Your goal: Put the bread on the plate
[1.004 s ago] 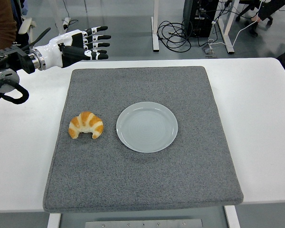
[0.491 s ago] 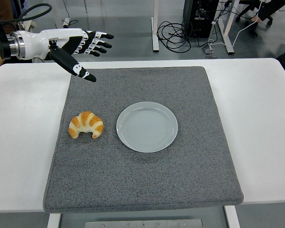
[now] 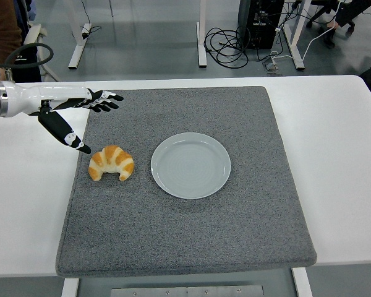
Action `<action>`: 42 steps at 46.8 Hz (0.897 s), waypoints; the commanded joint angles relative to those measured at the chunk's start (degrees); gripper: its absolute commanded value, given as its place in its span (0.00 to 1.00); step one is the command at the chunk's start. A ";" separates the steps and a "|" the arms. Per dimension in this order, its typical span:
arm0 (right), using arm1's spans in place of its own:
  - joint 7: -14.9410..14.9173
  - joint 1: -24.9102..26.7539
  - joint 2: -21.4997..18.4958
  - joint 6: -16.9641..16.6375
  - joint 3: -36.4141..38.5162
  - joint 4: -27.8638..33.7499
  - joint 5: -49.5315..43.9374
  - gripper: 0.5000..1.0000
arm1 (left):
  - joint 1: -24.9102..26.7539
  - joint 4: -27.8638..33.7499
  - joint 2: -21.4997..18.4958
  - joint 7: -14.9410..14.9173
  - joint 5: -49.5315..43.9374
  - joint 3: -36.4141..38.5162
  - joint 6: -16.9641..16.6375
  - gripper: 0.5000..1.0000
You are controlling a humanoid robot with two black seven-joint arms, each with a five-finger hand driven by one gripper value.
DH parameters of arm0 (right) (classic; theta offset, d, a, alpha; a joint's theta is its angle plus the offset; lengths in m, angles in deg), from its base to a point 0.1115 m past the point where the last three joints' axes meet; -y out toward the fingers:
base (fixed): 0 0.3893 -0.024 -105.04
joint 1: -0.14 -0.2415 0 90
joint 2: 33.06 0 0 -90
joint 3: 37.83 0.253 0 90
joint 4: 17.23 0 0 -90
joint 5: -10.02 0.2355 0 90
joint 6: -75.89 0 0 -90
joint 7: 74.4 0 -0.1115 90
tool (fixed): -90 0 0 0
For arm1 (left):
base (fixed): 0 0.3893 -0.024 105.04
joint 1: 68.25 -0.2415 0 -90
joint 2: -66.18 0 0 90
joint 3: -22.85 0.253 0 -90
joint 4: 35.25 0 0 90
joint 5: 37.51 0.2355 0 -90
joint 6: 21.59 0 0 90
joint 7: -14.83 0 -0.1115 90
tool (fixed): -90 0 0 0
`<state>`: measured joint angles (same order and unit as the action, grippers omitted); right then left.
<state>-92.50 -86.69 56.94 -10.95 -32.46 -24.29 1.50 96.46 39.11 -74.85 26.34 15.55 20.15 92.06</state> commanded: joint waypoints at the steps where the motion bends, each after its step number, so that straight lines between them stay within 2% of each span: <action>1: 0.00 -0.09 0.00 0.00 -0.01 0.03 0.00 1.00 | -1.58 -0.09 -0.29 2.02 2.48 -0.11 -2.82 0.93; 6: 0.00 -0.09 0.00 0.00 -0.01 0.03 0.00 1.00 | -3.86 -0.70 0.50 6.15 6.44 -0.20 -8.88 0.93; 11: 0.00 -0.09 0.00 0.00 -0.01 0.03 0.00 1.00 | -6.76 -0.79 1.81 6.95 7.32 0.33 -13.28 0.93; 24: 0.00 -0.09 0.00 0.00 -0.01 0.12 0.00 1.00 | -12.22 -4.30 5.68 7.30 9.61 0.33 -17.59 0.93; 42: 0.00 -0.09 0.00 0.00 -0.01 0.12 0.00 1.00 | -15.47 -9.14 10.61 10.90 9.87 0.50 -22.86 0.93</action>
<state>-92.50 -86.78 56.94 -10.95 -32.47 -24.16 1.50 81.53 30.11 -64.45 37.05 25.43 20.66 69.65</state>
